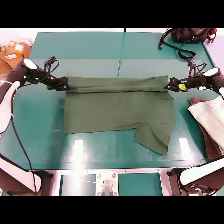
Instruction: Fold the shirts.
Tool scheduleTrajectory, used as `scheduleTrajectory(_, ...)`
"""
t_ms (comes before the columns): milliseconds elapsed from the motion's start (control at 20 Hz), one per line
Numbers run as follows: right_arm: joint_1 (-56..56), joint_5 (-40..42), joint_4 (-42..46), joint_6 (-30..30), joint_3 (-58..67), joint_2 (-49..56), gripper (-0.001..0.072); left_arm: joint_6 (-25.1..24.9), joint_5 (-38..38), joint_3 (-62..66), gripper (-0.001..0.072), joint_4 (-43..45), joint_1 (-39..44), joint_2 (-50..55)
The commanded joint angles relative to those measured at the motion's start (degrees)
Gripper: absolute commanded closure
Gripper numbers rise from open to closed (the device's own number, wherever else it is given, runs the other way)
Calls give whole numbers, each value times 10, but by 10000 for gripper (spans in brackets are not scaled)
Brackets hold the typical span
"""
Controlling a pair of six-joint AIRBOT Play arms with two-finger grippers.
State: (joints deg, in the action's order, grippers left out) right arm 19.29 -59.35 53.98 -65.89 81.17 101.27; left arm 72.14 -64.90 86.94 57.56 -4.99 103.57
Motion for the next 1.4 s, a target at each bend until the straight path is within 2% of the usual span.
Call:
scheduleTrajectory(0,0,-3,8,-3,-14,0,692,5,9,-27,685,-6,0,0)
scheduleTrajectory(250,-1,-2,7,-4,-14,0,690,14,-1,-37,685,-16,0,1)
scheduleTrajectory(300,-2,-3,7,-4,-14,0,668,18,0,-37,684,-21,0,1)
scheduleTrajectory(350,-2,-5,7,-11,-12,-1,516,26,-2,-37,682,-27,0,1)
scheduleTrajectory(400,-2,-20,8,-12,-3,-1,416,29,-13,-34,466,-28,0,1)
scheduleTrajectory(450,3,-41,9,-13,10,-3,415,33,-30,-27,216,-28,-1,1)
scheduleTrajectory(500,10,-64,17,-24,26,-7,415,44,-52,-15,212,-25,-1,1)
scheduleTrajectory(650,35,-125,62,-88,63,-31,431,65,-144,39,215,-18,-5,1)
scheduleTrajectory(700,44,-143,75,-102,63,-44,510,82,-186,58,216,-10,-9,1)
scheduleTrajectory(750,52,-168,88,-110,62,-55,625,103,-232,76,216,5,-13,1)
scheduleTrajectory(800,59,-190,98,-118,60,-65,690,118,-271,89,250,16,-14,1)
scheduleTrajectory(850,66,-205,108,-123,49,-81,691,125,-309,99,558,23,-14,1)
scheduleTrajectory(900,70,-209,113,-132,31,-101,691,126,-335,102,684,24,-14,-3)
scheduleTrajectory(1050,85,-209,134,-146,-62,-192,691,135,-356,99,687,49,-5,-43)
scheduleTrajectory(1150,97,-209,172,-167,-143,-265,692,146,-342,72,687,105,7,-102)
scheduleTrajectory(1250,116,-209,214,-208,-238,-344,692,155,-286,-8,687,153,22,-195)
scheduleTrajectory(1350,131,-204,215,-250,-334,-416,691,167,-201,-130,687,153,33,-305)
